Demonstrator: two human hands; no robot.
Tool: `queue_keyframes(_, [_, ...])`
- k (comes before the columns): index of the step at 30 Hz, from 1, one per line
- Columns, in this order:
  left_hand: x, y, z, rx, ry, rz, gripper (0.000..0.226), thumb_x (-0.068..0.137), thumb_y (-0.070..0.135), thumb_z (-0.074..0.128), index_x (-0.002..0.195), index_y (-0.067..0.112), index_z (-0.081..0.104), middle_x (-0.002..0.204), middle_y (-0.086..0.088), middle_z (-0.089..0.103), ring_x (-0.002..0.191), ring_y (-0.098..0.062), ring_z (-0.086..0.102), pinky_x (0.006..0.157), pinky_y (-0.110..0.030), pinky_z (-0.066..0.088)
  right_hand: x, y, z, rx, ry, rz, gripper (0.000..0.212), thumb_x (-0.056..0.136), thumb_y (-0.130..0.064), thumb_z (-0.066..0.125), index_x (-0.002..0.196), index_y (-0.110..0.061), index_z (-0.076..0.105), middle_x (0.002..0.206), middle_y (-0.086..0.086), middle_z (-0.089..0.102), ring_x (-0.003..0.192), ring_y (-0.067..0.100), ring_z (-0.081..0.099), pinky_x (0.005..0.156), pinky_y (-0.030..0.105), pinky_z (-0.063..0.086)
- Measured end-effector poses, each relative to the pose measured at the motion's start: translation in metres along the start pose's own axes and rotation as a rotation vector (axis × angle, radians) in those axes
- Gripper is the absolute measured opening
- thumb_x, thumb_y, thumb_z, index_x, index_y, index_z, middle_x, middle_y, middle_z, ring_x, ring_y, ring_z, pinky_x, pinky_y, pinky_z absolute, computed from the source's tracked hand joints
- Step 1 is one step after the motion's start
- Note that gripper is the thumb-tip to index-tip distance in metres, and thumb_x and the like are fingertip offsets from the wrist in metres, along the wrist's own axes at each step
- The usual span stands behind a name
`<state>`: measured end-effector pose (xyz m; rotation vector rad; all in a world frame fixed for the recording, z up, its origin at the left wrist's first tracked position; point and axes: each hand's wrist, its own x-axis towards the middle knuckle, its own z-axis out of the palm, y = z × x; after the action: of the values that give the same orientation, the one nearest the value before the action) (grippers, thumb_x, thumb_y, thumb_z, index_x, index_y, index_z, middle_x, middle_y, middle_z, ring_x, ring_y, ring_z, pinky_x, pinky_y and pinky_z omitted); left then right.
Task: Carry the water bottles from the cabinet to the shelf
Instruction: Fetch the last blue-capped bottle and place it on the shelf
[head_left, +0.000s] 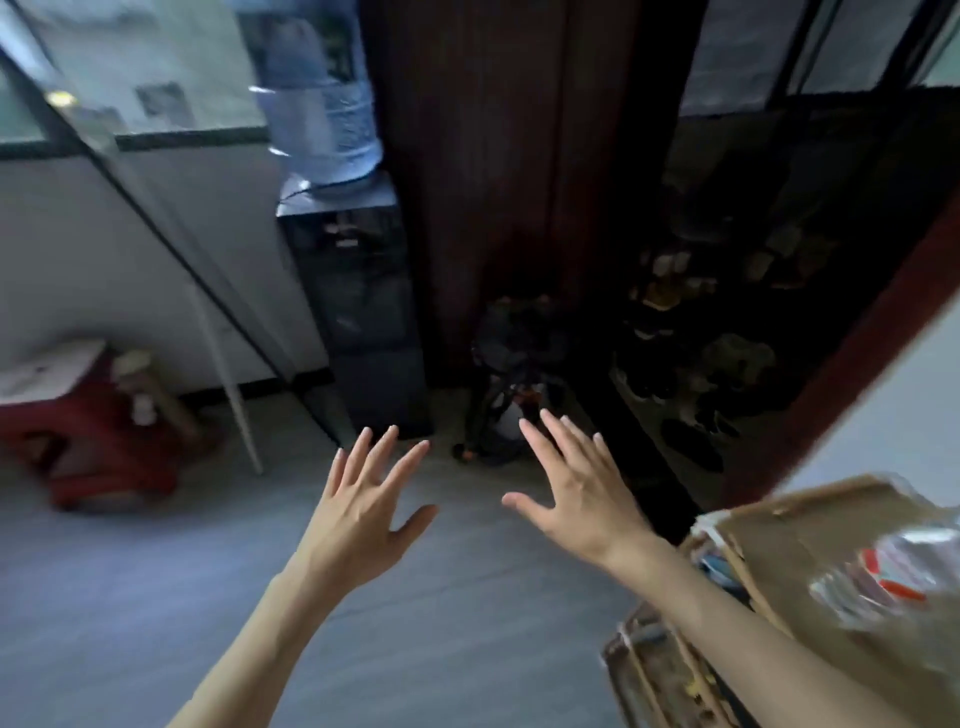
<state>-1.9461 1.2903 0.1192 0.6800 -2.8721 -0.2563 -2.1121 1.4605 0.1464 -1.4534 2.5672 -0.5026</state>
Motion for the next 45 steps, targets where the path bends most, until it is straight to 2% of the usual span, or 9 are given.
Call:
queue_keyframes(5, [-0.099, -0.115, -0.04, -0.011, 0.083, -0.327, 0.083, 0.075, 0.079, 0.003, 0.14, 0.032, 0.027, 0.15, -0.007, 0.027, 0.141, -0.03, 0.012, 0.111, -0.044, 0.013, 0.051, -0.137, 0.047, -0.026, -0.066, -0.273, 0.076, 0.087, -0.056, 0.045, 0.146, -0.028, 0.006, 0.157, 0.0, 0.0, 0.145, 0.017, -0.002, 0.116, 0.041, -0.003])
queue_keyframes(9, [-0.19, -0.202, -0.064, -0.01, 0.104, -0.557, 0.094, 0.066, 0.083, -0.006, 0.141, 0.033, 0.022, 0.153, -0.004, 0.017, 0.142, -0.028, 0.003, 0.113, -0.041, 0.006, 0.068, -0.259, 0.103, -0.028, -0.163, -0.461, 0.074, 0.088, -0.055, 0.043, 0.146, -0.029, 0.005, 0.157, -0.001, 0.0, 0.145, 0.016, -0.004, 0.116, 0.041, -0.004])
queue_keyframes(14, [-0.299, -0.294, -0.1, 0.011, 0.14, -0.829, 0.078, 0.077, 0.076, 0.005, 0.135, 0.032, 0.032, 0.145, -0.011, 0.037, 0.136, -0.038, 0.026, 0.106, -0.055, 0.026, 0.081, -0.411, 0.166, -0.017, -0.229, -0.687, 0.074, 0.087, -0.055, 0.044, 0.146, -0.028, 0.009, 0.157, 0.0, 0.005, 0.145, 0.019, 0.0, 0.117, 0.043, -0.002])
queue_keyframes(19, [-0.389, -0.356, -0.129, 0.101, 0.233, -1.021, 0.096, 0.061, 0.083, -0.014, 0.142, 0.038, 0.014, 0.155, -0.001, 0.012, 0.143, -0.024, -0.001, 0.113, -0.037, -0.001, 0.088, -0.542, 0.214, -0.015, -0.274, -0.913, 0.077, 0.084, -0.063, 0.038, 0.146, -0.028, 0.009, 0.157, 0.002, 0.008, 0.145, 0.022, 0.004, 0.116, 0.046, 0.002])
queue_keyframes(22, [-0.426, -0.395, -0.146, 0.121, 0.227, -1.153, 0.102, 0.052, 0.083, -0.023, 0.141, 0.041, 0.004, 0.155, 0.003, 0.002, 0.142, -0.02, -0.009, 0.112, -0.034, -0.006, 0.097, -0.61, 0.24, 0.011, -0.305, -1.0, 0.08, 0.082, -0.067, 0.033, 0.146, -0.028, 0.009, 0.157, 0.002, 0.008, 0.145, 0.023, 0.003, 0.116, 0.046, 0.001])
queue_keyframes(29, [-0.483, -0.499, -0.159, 0.108, 0.237, -1.321, 0.105, 0.05, 0.085, -0.021, 0.141, 0.041, 0.007, 0.155, 0.002, 0.003, 0.142, -0.021, -0.008, 0.111, -0.033, -0.006, 0.136, -0.741, 0.307, -0.055, -0.392, -1.141, 0.075, 0.087, -0.059, 0.039, 0.146, -0.028, 0.004, 0.157, 0.003, 0.004, 0.145, 0.024, -0.001, 0.117, 0.047, 0.0])
queue_keyframes(34, [-0.518, -0.597, -0.195, 0.132, 0.253, -1.443, 0.111, 0.046, 0.084, -0.026, 0.142, 0.04, 0.006, 0.156, 0.003, 0.0, 0.142, -0.021, -0.011, 0.113, -0.036, -0.006, 0.183, -0.878, 0.34, -0.072, -0.362, -1.286, 0.076, 0.087, -0.061, 0.037, 0.146, -0.029, 0.001, 0.157, 0.003, 0.003, 0.145, 0.025, -0.001, 0.117, 0.048, 0.0])
queue_keyframes(39, [-0.556, -0.68, -0.25, 0.183, 0.333, -1.532, 0.098, 0.056, 0.084, -0.01, 0.142, 0.039, 0.005, 0.156, 0.004, -0.002, 0.141, -0.018, -0.014, 0.114, -0.037, -0.004, 0.198, -1.009, 0.363, -0.027, -0.36, -1.404, 0.075, 0.088, -0.06, 0.036, 0.147, -0.029, 0.002, 0.157, 0.002, 0.003, 0.145, 0.023, -0.001, 0.117, 0.047, 0.0])
queue_keyframes(45, [-0.609, -0.779, -0.267, 0.137, 0.362, -1.645, 0.106, 0.047, 0.084, -0.024, 0.141, 0.04, -0.001, 0.155, 0.006, -0.009, 0.14, -0.016, -0.019, 0.112, -0.034, -0.008, 0.199, -1.133, 0.427, -0.037, -0.439, -1.508, 0.074, 0.088, -0.06, 0.036, 0.147, -0.029, 0.002, 0.157, 0.002, 0.004, 0.145, 0.022, -0.001, 0.116, 0.046, -0.002])
